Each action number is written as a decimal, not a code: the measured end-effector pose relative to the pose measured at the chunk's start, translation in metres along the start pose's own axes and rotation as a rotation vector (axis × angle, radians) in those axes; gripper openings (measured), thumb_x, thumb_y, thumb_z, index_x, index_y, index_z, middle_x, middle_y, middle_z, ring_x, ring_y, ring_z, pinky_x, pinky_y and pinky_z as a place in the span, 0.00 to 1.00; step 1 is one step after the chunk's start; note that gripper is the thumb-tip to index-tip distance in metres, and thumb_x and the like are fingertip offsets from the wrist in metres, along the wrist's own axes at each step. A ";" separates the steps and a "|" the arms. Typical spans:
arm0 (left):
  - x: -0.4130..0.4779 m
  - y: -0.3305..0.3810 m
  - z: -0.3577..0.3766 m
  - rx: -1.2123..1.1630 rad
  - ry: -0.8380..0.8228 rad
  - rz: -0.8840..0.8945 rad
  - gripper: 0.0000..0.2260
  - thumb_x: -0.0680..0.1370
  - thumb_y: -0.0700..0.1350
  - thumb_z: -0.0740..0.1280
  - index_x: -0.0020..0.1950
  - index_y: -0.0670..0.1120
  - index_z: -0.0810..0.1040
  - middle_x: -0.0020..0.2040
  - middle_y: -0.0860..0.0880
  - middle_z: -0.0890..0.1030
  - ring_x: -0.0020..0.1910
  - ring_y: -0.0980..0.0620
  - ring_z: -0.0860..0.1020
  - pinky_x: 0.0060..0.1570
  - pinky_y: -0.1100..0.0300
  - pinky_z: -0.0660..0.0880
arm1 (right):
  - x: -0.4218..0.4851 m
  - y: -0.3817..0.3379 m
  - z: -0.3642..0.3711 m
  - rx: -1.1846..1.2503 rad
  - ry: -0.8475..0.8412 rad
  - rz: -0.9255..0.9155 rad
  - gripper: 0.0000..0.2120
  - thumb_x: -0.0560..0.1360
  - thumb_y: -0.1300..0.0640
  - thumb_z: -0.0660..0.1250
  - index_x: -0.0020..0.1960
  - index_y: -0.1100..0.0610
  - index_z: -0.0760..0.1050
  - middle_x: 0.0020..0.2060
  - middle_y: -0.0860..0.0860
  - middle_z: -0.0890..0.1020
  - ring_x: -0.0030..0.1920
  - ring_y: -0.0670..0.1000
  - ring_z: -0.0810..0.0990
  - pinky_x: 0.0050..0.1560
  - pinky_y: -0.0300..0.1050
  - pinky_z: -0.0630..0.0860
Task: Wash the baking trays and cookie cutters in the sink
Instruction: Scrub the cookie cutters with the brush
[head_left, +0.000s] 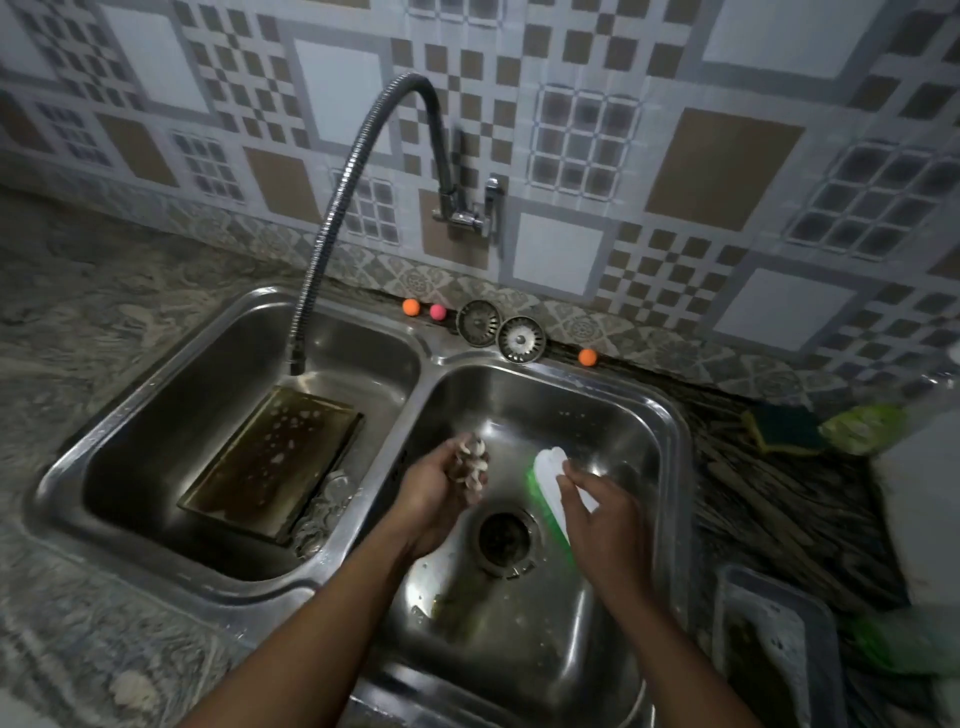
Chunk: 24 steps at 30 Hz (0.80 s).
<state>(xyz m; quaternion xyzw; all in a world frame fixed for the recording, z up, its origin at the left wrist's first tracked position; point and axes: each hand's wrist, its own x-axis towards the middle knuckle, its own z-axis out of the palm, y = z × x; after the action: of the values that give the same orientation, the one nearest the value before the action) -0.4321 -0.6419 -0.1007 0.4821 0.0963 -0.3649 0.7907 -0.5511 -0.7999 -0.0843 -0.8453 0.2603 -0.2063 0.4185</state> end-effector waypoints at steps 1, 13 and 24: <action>0.001 0.017 -0.007 -0.029 0.026 0.030 0.07 0.75 0.47 0.65 0.41 0.46 0.80 0.36 0.46 0.74 0.31 0.53 0.69 0.30 0.61 0.63 | -0.002 0.002 0.001 0.011 -0.014 0.009 0.09 0.76 0.61 0.70 0.55 0.60 0.83 0.52 0.52 0.84 0.51 0.45 0.80 0.47 0.17 0.64; 0.018 0.047 -0.192 1.326 0.406 -0.025 0.15 0.74 0.54 0.70 0.55 0.47 0.83 0.50 0.45 0.85 0.52 0.46 0.83 0.49 0.58 0.77 | -0.016 0.005 0.024 0.030 -0.118 0.065 0.11 0.76 0.56 0.70 0.57 0.56 0.83 0.54 0.49 0.84 0.53 0.47 0.80 0.53 0.39 0.72; 0.009 0.033 -0.185 1.194 0.502 0.004 0.15 0.75 0.48 0.72 0.60 0.45 0.82 0.45 0.43 0.85 0.45 0.45 0.84 0.43 0.59 0.76 | -0.016 0.002 0.021 0.016 -0.134 0.080 0.11 0.76 0.58 0.70 0.58 0.58 0.82 0.56 0.51 0.83 0.53 0.45 0.78 0.53 0.37 0.70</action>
<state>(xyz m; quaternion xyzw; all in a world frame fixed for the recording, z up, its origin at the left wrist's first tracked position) -0.3669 -0.4834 -0.1781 0.9096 0.0577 -0.2303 0.3409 -0.5519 -0.7782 -0.1000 -0.8428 0.2638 -0.1346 0.4495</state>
